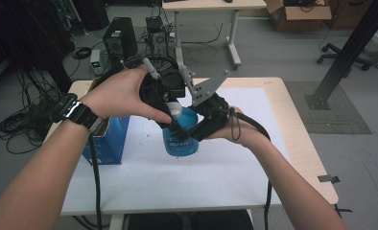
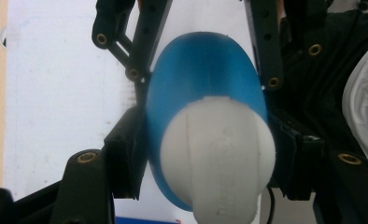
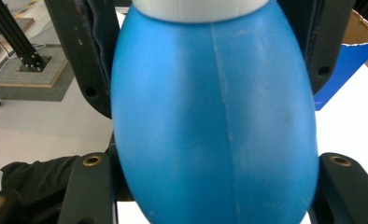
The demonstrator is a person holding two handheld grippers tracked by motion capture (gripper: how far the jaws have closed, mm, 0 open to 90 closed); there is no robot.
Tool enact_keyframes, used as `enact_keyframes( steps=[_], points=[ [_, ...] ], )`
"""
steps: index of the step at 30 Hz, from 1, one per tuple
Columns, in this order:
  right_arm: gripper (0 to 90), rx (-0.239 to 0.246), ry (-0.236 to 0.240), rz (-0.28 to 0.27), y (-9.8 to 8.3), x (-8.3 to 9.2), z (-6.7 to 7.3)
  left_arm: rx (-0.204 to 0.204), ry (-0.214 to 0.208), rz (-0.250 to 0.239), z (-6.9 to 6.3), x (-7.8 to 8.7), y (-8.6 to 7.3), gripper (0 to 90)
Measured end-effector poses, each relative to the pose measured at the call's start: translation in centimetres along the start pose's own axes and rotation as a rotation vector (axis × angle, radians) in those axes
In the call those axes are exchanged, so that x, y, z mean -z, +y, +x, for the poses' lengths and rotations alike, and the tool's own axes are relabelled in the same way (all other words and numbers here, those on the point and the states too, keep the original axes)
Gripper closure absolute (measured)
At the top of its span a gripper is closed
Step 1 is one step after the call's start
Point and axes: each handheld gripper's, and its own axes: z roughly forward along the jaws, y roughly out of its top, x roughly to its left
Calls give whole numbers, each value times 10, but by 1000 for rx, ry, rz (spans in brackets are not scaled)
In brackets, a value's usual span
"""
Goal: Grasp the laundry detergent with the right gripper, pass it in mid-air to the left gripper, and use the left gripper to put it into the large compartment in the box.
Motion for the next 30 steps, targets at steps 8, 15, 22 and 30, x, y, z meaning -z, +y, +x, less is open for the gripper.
enact_keyframes(
  steps=[8,15,22,30],
  points=[
    [143,-36,-52,28,-12,6,-6,103,65,27,9,7,-1,379],
    [94,-123,-134,189,-45,15,-21,295,156,48,25,26,-9,380],
    [81,-204,-212,348,-79,30,-33,578,274,34,43,48,-27,380],
    [83,-268,-278,480,-112,50,-39,885,345,-14,57,74,-58,380]
  ],
)
